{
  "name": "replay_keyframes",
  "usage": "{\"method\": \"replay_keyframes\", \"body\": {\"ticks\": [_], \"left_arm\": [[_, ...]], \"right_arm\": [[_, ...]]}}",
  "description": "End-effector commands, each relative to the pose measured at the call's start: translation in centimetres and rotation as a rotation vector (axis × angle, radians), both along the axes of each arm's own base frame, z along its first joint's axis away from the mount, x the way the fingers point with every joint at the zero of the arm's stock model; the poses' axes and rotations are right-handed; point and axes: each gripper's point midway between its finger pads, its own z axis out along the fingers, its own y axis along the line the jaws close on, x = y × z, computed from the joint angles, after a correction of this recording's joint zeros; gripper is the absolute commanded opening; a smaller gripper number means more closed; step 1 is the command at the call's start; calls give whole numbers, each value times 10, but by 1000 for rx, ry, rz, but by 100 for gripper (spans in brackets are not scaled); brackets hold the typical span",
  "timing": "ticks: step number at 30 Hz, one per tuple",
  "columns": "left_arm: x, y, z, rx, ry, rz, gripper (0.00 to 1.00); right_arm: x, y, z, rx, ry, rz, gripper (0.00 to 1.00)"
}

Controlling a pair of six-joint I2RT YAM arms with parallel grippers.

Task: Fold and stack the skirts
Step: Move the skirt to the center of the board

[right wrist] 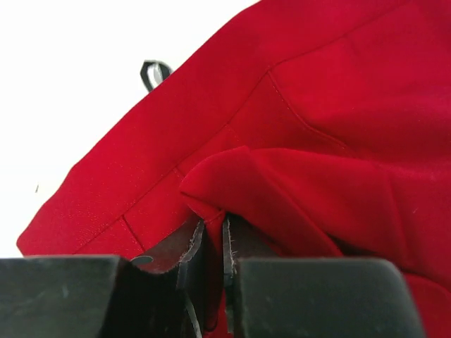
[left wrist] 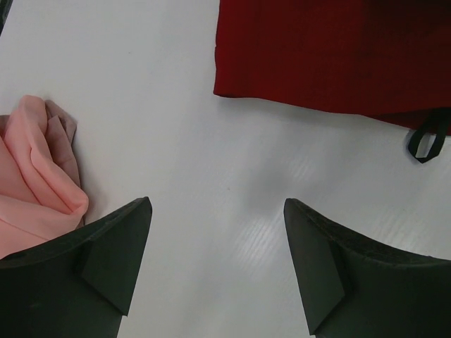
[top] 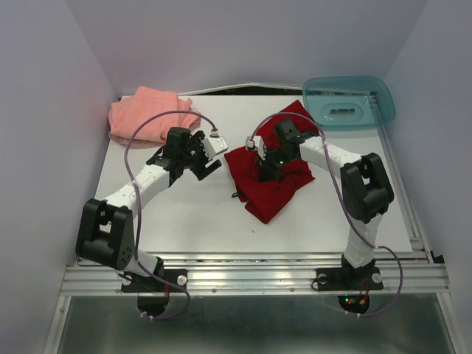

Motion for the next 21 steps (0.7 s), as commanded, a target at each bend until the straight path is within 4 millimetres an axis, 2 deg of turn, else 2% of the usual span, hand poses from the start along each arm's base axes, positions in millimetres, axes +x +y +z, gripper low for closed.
{"method": "replay_keyframes", "body": {"ticks": [1, 2, 6, 9, 12, 14, 15, 21], "left_arm": [[-18, 3, 21, -10, -64, -40, 87], [-20, 4, 22, -10, -63, -36, 87], [-34, 5, 27, -40, -46, -28, 87], [-42, 3, 33, -64, -42, -36, 87], [-48, -2, 39, -89, -51, -64, 86], [-56, -12, 40, -106, -52, -112, 86], [-58, -17, 40, -105, -60, -128, 86], [-73, -41, 20, -63, -67, -207, 86]], "right_arm": [[18, 32, 55, 159, -39, 3, 1], [21, 39, 73, 208, -62, 6, 1], [23, 52, 110, 304, -53, -11, 1], [19, 51, 118, 315, -61, -6, 1], [7, 44, 120, 314, -57, -16, 1], [0, 42, 121, 320, -39, -27, 1], [-1, 42, 129, 333, -44, -38, 1], [2, 43, 146, 365, -72, -69, 1]]}}
